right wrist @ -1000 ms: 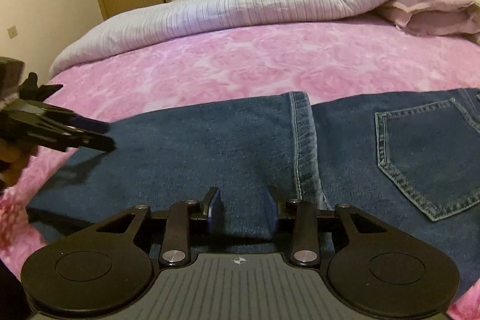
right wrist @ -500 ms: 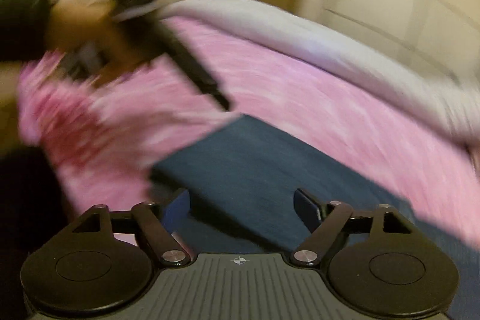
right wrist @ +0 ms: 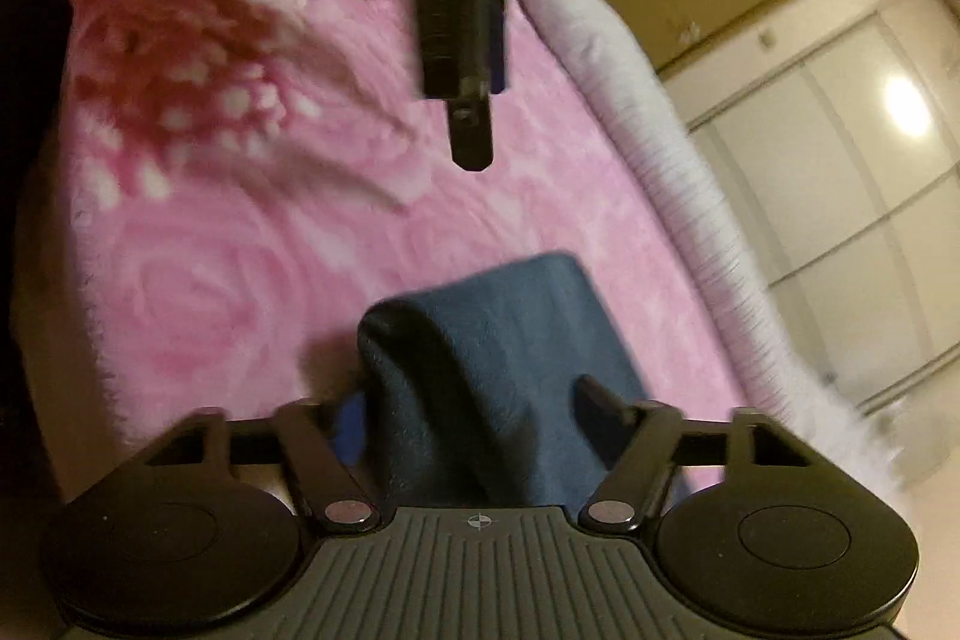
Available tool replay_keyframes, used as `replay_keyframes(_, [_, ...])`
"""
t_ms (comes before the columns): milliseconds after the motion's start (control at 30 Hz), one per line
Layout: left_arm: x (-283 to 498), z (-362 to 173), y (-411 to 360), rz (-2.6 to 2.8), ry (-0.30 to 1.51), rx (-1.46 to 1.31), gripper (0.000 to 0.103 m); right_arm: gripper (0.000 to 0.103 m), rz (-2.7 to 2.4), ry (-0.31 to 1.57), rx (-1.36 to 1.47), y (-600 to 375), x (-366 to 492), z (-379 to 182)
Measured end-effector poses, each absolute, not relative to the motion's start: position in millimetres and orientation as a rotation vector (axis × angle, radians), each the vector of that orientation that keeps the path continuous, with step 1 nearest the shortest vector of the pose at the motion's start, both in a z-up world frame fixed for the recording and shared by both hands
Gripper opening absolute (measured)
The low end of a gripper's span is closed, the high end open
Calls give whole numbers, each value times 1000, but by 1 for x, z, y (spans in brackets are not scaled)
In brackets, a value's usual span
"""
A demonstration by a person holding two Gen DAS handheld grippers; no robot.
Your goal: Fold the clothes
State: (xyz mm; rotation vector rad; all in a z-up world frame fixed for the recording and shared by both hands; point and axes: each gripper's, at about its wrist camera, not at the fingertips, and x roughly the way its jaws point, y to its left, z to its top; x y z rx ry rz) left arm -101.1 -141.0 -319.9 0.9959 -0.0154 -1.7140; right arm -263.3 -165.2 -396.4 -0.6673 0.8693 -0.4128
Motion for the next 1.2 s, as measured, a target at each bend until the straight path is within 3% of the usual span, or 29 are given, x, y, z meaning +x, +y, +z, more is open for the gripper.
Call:
replay_keyframes(33, [-113, -327, -142, -1710, -156, 1090, 61, 29, -410, 865, -664, -166, -265, -396])
replay_keyframes(133, [-138, -351, -147, -1718, -482, 1292, 61, 16, -410, 840, -638, -170, -270, -389])
replay_keyframes(233, [-152, -365, -165, -1733, -633, 1360, 57, 13, -422, 804, -585, -178, -275, -371])
replay_keyframes(300, [-159, -361, -180, -1738, -645, 1369, 24, 13, -426, 778, -549, -184, -278, -359])
replay_keyframes(467, [-172, -306, -206, -1735, -560, 1241, 24, 13, -480, 617, -299, -218, -309, -308])
replay_keyframes(667, [-247, -213, -233, -1704, -694, 1060, 28, 13, -535, 273, 67, -281, -410, -229])
replay_keyframes(733, [-277, -188, -246, -1724, -712, 943, 39, 13, -583, 180, 184, -307, -455, -223])
replay_keyframes(800, [-304, -166, -260, -1759, -697, 805, 61, 13, -650, 136, 288, -329, -494, -238])
replay_keyframes(900, [-336, -157, -281, -1844, -588, 712, 63, 13, -747, 67, 445, -363, -552, -261])
replay_keyframes(1200, [-387, -259, -334, -2024, -248, 1002, 62, 13, -1024, -151, 921, -463, -725, -331])
